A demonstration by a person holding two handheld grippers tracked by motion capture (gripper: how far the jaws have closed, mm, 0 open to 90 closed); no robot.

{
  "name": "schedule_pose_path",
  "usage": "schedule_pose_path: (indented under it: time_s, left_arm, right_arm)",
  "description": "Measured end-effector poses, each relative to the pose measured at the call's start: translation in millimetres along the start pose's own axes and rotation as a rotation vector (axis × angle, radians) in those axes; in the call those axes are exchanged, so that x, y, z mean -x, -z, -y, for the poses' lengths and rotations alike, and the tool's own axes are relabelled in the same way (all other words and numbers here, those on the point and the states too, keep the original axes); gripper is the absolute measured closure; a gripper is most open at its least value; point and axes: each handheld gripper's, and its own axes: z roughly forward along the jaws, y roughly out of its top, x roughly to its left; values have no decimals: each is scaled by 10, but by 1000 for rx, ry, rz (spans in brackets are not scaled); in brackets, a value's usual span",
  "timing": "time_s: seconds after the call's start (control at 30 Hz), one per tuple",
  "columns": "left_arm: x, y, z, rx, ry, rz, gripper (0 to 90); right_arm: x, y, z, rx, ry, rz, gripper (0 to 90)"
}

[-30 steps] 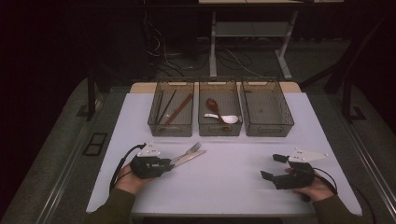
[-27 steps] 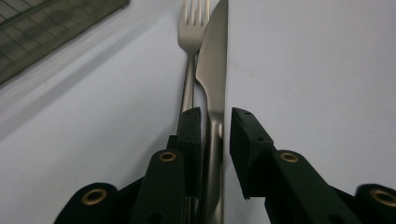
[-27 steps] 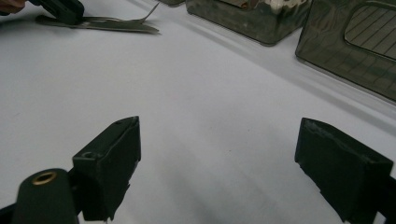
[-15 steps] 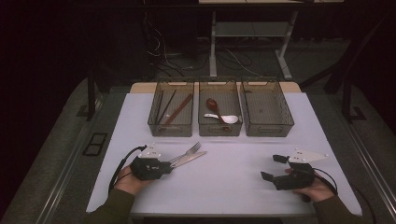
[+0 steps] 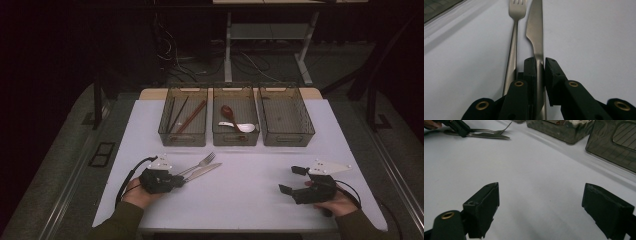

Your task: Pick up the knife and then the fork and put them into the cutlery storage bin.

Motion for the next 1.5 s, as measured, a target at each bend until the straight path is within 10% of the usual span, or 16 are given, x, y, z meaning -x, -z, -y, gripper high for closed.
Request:
schedule_pose_path:
  time_s: [0.37, 1.5]
  left_arm:
    - [72, 10, -51, 13, -18, -1, 790]
    - [406, 145, -538, 314, -59, 63, 791]
  right_arm:
    - [13, 0, -9, 4, -14, 8, 141]
    - [-83, -16, -282, 2, 9, -51, 117]
